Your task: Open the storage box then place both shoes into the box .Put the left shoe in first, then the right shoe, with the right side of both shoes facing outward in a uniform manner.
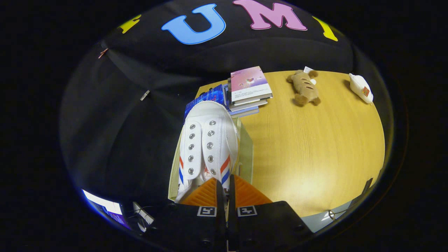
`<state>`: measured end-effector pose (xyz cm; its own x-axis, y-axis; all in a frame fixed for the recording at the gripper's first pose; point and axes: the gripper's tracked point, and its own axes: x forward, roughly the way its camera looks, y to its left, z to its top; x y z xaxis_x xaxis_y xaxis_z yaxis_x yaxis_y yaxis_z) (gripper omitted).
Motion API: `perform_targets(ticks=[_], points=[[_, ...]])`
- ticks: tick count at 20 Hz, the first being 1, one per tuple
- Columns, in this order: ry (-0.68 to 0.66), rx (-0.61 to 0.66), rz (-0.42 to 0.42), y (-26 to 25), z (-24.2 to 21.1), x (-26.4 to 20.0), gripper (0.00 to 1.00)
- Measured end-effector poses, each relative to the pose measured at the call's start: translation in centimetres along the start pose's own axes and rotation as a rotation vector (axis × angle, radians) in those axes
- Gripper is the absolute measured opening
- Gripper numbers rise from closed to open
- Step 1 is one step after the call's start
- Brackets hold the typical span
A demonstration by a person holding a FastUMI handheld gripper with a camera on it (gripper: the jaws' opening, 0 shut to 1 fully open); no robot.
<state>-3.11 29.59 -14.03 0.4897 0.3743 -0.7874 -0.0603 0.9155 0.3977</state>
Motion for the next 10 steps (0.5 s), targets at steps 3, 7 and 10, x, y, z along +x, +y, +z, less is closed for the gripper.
perform_targets(ticks=[3, 7, 10], points=[[0.019, -0.003, -0.025, 0.2, -1.4, 3.1, 0.07], [0.056, -0.041, -0.064, 0.4, -2.8, 5.7, 0.07], [0.061, -0.068, -0.106, -0.5, -3.3, 6.3, 0.08]])
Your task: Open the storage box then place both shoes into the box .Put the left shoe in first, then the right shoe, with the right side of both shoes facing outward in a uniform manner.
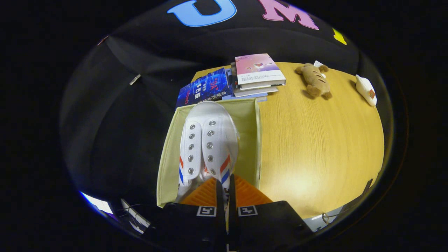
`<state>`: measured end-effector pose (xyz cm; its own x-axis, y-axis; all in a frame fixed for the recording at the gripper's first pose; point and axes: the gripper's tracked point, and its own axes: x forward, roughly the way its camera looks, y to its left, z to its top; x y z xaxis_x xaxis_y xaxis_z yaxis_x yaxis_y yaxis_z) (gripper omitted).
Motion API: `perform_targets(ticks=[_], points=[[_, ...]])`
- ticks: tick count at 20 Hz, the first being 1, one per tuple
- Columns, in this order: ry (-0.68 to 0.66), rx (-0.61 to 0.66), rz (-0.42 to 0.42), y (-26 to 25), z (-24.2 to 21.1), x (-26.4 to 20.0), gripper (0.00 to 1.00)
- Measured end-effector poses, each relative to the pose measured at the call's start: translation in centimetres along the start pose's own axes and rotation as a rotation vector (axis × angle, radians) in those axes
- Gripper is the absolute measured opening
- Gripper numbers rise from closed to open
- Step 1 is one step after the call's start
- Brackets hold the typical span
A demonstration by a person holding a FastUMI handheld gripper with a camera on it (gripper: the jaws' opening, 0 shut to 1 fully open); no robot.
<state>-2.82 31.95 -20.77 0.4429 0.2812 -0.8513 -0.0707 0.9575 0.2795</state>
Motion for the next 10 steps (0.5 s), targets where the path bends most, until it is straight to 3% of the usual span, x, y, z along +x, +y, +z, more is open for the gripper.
perform_targets(ticks=[2, 4, 7, 9, 10], points=[[-0.007, -0.004, -0.018, -0.4, 0.1, 0.5, 0.08], [-0.005, 0.011, 0.029, 0.9, 0.2, 0.6, 0.2], [-0.073, -0.007, 0.12, 3.1, 2.2, -1.5, 0.7], [-0.137, -0.09, 0.094, 1.7, 3.4, -3.3, 1.0], [-0.173, -0.13, 0.08, 0.8, 4.0, -4.4, 0.99]])
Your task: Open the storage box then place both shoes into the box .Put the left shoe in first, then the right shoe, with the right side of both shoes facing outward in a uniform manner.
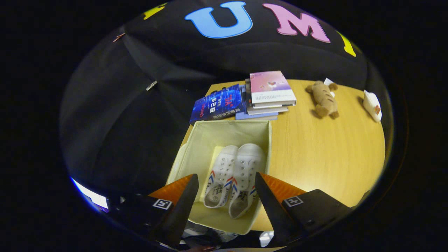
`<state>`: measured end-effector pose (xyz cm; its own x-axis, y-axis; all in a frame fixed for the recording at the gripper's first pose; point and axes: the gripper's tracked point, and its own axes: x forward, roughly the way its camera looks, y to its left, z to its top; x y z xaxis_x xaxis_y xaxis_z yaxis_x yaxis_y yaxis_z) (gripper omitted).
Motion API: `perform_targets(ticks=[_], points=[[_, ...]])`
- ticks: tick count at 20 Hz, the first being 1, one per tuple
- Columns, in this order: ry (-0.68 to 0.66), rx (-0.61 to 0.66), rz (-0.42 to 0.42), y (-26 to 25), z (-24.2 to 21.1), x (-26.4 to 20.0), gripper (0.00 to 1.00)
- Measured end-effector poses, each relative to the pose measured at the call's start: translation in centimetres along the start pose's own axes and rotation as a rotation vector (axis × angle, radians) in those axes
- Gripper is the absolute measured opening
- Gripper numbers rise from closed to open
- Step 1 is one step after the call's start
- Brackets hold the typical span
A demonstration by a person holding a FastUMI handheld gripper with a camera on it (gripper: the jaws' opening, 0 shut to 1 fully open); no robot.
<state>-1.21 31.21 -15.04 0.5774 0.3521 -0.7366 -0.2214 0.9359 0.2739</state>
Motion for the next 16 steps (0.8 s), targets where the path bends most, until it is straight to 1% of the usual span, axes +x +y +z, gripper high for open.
perform_targets(ticks=[2, 7, 10, 13, 16], points=[[-0.078, -0.05, -0.024, -2.5, 1.3, -2.3, 0.99], [-0.271, -0.069, -0.045, -9.5, 5.3, -9.3, 0.99], [-0.376, -0.119, -0.06, -14.6, 7.5, -13.6, 0.99], [-0.519, -0.156, -0.092, -20.0, 10.1, -18.3, 0.99], [-0.677, -0.168, -0.115, -24.2, 12.3, -23.3, 0.98]])
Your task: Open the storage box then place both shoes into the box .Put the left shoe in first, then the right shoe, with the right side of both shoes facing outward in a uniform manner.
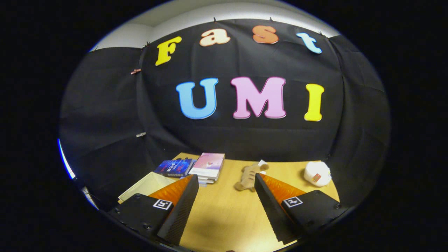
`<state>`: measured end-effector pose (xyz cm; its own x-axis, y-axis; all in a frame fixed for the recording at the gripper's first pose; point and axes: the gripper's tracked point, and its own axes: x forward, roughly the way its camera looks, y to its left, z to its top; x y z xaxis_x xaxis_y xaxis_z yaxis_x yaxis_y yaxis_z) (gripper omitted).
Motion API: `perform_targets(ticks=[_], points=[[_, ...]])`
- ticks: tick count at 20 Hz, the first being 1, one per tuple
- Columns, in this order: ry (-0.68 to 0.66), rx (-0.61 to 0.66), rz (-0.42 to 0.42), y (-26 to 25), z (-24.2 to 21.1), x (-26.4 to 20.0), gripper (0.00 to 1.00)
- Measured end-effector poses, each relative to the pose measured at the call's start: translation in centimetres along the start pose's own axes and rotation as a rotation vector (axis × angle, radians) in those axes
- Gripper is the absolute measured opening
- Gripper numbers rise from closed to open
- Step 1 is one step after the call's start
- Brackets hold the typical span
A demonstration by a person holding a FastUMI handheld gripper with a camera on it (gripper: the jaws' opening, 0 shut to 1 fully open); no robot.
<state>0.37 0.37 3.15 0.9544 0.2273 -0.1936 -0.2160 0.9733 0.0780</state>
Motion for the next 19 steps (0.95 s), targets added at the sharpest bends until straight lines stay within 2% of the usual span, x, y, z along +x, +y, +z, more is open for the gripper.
perform_targets(ticks=[4, 7, 10, 15, 19], points=[[-0.134, 0.015, -0.073, -6.5, 3.0, -2.6, 0.98], [-0.213, 0.082, -0.064, -7.7, 5.2, -4.2, 0.98], [-0.222, 0.06, -0.134, -9.5, 4.8, -4.4, 0.98], [-0.196, -0.01, -0.181, -8.8, 2.9, -5.1, 0.98], [-0.201, -0.002, -0.202, -7.6, 2.0, -5.0, 0.98]])
